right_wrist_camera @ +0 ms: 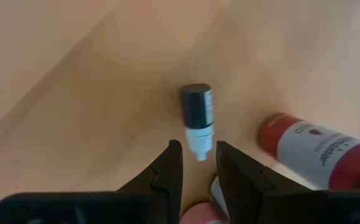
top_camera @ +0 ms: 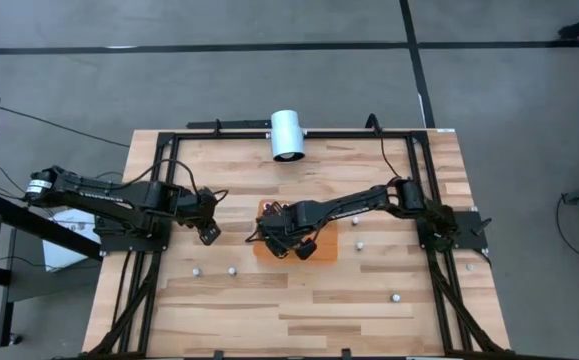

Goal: Pick & Place food coloring
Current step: Put the small black food coloring into the orange bin

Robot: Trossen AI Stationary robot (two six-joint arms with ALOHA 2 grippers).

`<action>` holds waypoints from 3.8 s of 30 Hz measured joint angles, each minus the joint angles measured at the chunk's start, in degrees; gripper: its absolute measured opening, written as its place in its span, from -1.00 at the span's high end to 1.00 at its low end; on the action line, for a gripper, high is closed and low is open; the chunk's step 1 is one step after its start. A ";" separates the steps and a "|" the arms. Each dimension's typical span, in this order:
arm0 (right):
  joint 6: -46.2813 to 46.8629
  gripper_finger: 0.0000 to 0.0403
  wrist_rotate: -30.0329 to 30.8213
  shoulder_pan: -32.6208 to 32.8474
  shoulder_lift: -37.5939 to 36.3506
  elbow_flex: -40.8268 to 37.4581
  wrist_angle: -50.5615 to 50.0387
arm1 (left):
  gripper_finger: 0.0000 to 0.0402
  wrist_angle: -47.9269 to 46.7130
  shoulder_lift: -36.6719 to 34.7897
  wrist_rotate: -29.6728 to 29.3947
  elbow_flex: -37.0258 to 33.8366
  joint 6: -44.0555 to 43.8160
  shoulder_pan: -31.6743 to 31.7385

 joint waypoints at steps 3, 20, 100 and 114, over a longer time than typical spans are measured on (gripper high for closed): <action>0.15 0.57 0.45 -0.04 0.24 0.02 -0.30 | 0.18 0.00 0.00 0.00 0.00 0.00 0.00; 0.19 0.57 0.05 -0.30 0.26 0.04 0.65 | 0.18 0.00 0.00 -0.04 0.00 0.00 0.00; 7.24 0.72 -2.65 -0.08 3.12 0.04 -0.09 | 0.18 0.42 0.00 0.00 0.00 0.02 0.00; 8.36 0.49 -3.08 -0.12 3.21 0.00 -0.29 | 0.18 0.39 0.00 0.00 0.00 0.04 0.00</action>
